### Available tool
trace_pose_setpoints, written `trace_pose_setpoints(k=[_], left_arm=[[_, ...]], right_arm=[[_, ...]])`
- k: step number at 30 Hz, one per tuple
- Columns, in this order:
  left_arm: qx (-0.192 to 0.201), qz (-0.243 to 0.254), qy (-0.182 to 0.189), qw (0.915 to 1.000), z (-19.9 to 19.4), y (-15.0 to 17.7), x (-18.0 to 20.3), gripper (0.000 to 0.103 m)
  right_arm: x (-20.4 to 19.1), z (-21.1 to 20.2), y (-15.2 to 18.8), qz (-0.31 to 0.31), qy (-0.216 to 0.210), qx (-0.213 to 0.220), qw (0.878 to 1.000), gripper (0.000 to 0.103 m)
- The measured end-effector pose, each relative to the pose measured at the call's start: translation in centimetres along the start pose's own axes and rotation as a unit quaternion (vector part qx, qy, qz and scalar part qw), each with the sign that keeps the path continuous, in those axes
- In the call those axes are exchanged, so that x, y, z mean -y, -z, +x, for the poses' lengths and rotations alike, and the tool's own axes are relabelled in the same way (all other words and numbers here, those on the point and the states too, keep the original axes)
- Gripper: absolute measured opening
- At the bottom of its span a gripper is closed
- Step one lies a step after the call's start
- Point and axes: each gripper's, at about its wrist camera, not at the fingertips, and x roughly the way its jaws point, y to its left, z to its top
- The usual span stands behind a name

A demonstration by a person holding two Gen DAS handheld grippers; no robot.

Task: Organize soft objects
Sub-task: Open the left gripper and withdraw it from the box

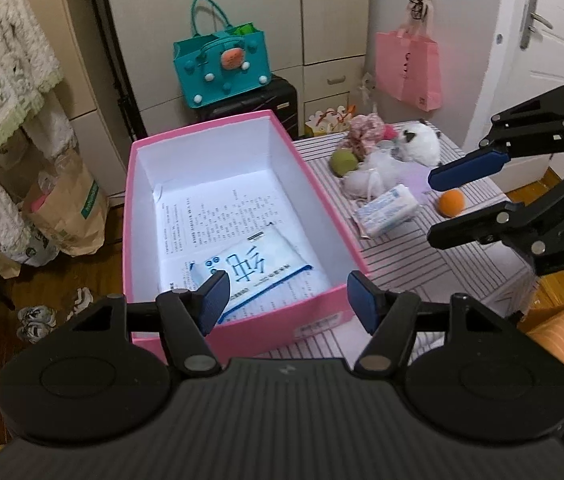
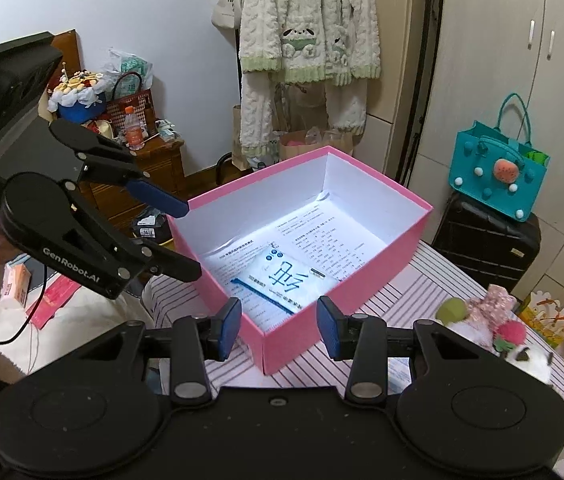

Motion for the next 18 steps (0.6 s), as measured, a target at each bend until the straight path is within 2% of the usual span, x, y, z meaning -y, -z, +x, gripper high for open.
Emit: trace_pose_setpoints(k=[10,18], left_arm=[[-0.011,0.048,0.022,0.9985,-0.6,-0.2,3.9,0.065],[-0.022,0.069,0.065,0.9952,1.1,-0.4,6.6,0.065]], right_arm=[[1.5,-3.1,2.8,0.033,0.032,-0.004,0.999,0.054],[3.1,-4.7,6.4,0.065,0.051,-0.006,0.997,0.056]])
